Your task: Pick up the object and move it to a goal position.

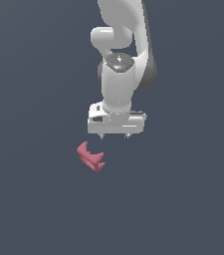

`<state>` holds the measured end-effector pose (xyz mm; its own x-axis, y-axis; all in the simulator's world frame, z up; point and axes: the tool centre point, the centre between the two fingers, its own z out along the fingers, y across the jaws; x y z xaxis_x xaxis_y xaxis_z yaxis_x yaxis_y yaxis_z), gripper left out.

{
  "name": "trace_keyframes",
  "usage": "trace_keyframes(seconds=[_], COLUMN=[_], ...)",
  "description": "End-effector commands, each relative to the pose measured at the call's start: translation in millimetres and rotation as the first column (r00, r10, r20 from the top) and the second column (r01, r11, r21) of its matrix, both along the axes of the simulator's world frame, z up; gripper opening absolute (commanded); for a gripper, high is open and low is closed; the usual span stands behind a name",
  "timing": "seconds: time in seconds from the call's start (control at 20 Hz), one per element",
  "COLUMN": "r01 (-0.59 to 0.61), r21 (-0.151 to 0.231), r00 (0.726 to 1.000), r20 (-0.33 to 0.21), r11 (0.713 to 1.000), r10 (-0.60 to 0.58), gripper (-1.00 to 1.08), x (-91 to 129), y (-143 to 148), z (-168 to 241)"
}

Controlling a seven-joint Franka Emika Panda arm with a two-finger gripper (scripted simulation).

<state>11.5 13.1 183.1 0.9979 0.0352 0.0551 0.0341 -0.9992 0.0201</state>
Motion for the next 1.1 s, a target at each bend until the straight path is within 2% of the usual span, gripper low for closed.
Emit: trace_keyframes(seconds=[0.0,0.5,1.05], r01=[0.0,-0.019,-0.064], r21=[0.0,-0.011,-0.014], r00=[1.0,1.0,0.998], r20=[0.0,0.016,0.01], r11=[1.0,1.0,0.998], r10=[0.0,0.019,0.064], gripper=[1.0,1.0,1.0], x=[0.0,3.9,5.6], y=[0.0,-6.4,-11.1], z=[0.0,18.0,14.6])
